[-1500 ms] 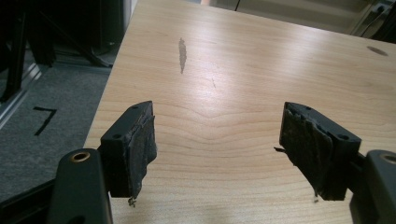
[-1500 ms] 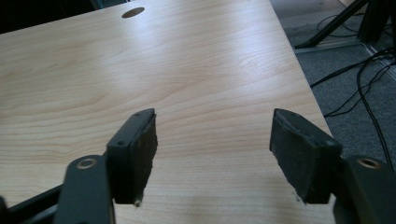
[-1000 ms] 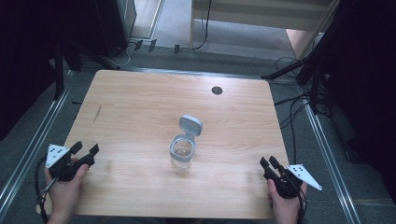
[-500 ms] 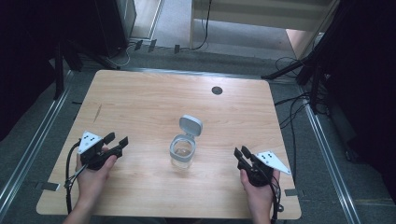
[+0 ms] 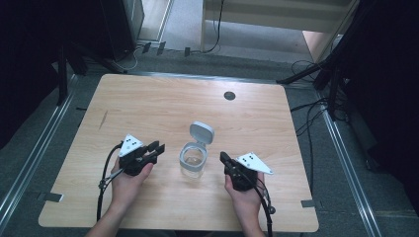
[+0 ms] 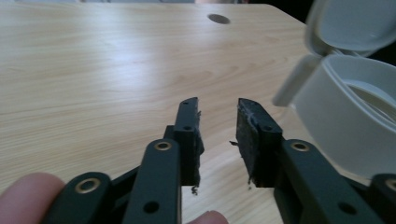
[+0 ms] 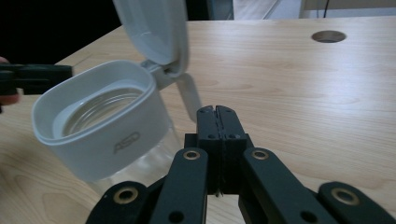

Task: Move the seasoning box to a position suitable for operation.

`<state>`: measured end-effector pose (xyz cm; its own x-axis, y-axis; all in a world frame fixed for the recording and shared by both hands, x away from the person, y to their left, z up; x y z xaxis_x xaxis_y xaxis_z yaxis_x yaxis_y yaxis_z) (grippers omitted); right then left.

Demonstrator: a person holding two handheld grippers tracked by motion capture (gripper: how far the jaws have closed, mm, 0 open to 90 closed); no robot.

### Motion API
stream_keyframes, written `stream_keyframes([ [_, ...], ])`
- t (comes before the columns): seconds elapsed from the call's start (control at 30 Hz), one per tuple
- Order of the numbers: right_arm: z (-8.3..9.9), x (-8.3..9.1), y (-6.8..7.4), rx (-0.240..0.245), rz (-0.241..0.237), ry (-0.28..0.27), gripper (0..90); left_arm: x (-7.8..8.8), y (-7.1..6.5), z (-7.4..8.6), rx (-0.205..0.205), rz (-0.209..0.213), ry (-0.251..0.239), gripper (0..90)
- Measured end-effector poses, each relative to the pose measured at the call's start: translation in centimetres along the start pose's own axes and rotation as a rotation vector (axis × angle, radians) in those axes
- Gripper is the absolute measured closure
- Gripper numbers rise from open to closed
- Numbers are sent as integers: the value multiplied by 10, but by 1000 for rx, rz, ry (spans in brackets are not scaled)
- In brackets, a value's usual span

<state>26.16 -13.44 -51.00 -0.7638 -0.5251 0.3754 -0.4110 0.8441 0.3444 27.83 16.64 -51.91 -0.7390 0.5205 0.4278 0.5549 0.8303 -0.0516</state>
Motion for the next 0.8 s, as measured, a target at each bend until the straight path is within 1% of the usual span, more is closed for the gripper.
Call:
stream_keyframes([
  [0.03,1,-2,2,2,-6,3,900,-4,-6,0,-16,14,7,749],
  [0.1,3,-6,8,2,-15,11,900,-9,-15,-1,-45,37,10,782],
  [0.17,4,-8,13,13,-21,14,900,-12,-21,-3,-54,58,11,800],
  [0.23,4,-10,17,20,-27,17,900,-13,-24,-4,-54,70,5,815],
  [0.37,6,-11,22,24,-31,18,900,-12,-27,-5,-67,79,3,835],
  [0.53,7,-12,24,15,-32,25,900,-13,-32,-4,-89,90,9,859],
  [0.6,7,-13,25,23,-35,24,900,-13,-33,-4,-90,93,13,867],
  [0.8,8,-14,26,16,-34,24,900,-13,-34,-4,-90,101,11,895],
])
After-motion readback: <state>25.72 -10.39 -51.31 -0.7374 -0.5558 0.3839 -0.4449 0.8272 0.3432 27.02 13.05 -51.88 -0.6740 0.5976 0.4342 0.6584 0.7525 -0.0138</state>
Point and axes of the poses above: each handheld gripper's, and its own axes: x roughly backward along the jaws, z roughly out of its underside, y roughly to its left, the point moved 1 cm from there along -x, roughly forward along the jaws, and after that the axes turned 10 degrees about -x, right-handed, at the moved point
